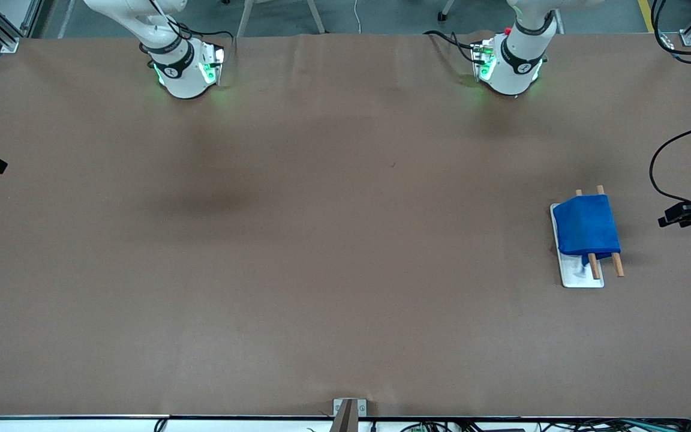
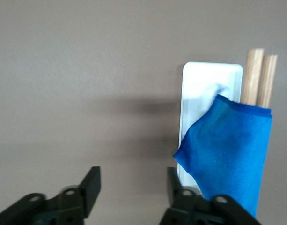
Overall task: Right arm passes towel to left arm to hang
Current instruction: 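Open the left gripper to release the towel onto the dowels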
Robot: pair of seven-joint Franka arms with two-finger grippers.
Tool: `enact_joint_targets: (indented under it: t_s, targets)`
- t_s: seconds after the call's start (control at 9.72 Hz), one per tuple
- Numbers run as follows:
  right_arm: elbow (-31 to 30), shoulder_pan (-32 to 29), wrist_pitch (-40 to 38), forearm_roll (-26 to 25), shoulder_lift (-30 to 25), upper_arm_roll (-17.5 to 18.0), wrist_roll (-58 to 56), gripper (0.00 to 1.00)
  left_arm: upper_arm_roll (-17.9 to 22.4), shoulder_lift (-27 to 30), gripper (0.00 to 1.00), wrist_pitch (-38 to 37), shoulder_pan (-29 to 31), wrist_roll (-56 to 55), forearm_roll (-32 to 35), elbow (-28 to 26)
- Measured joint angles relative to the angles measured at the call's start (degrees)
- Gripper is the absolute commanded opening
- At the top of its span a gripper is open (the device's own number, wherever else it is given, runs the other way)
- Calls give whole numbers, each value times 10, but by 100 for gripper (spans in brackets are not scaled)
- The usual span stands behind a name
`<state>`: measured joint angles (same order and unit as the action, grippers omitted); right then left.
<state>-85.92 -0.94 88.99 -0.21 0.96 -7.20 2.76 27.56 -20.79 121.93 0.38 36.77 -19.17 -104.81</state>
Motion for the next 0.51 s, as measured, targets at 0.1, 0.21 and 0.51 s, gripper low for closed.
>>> enact_joint_targets:
  t_s: [0.1,0.21,0.51]
  targets:
    - [0,0,0,0,0,0,0,100,-2,5,100,0,-1,0,-1,14]
    - [0,0,0,1,0,0,0,100,-7,13,100,0,-2,0,-1,30]
    - [0,0,0,1,0,1,0,100,-61,49,100,0,-5,-19,-1,67]
